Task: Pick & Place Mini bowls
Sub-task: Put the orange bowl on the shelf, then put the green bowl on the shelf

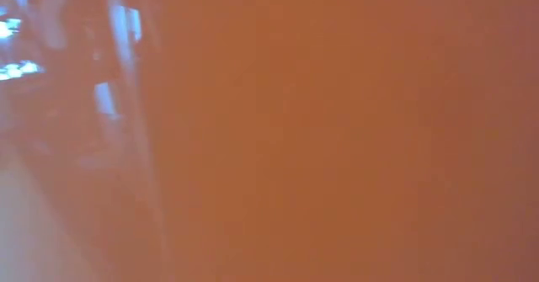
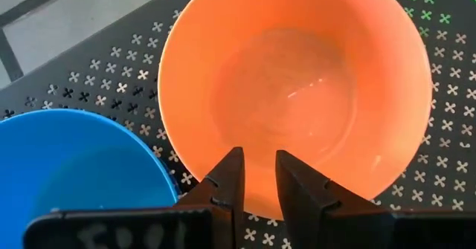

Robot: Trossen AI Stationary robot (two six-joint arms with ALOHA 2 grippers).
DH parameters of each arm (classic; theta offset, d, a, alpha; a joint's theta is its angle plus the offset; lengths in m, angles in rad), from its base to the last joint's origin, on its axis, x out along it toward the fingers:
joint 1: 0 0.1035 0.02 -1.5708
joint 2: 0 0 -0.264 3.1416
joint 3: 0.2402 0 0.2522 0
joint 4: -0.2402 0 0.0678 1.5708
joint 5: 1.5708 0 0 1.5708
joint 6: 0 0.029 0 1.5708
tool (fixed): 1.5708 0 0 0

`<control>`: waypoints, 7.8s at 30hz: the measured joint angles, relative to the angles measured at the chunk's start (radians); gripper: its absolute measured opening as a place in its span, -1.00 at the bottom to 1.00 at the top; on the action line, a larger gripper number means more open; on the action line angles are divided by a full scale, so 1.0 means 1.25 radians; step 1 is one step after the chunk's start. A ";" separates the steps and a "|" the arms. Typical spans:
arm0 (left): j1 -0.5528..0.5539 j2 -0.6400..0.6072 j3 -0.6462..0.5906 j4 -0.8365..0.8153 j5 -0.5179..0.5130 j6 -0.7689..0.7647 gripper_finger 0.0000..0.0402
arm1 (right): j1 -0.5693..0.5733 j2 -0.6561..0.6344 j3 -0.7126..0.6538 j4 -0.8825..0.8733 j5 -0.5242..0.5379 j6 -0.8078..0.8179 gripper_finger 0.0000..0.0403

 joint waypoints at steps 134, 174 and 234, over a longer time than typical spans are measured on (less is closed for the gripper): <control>-0.628 0.417 -0.105 0.427 -0.048 -0.737 -0.71 | 0.000 0.001 0.000 -0.166 -0.271 0.045 -0.30; -0.346 0.106 0.326 -0.088 0.019 -0.249 -1.00 | 0.000 0.001 0.000 -0.164 -0.267 0.045 -0.33; -0.045 0.354 0.405 -0.055 0.021 0.181 -1.00 | 0.000 0.001 0.000 -0.165 -0.266 0.045 -0.34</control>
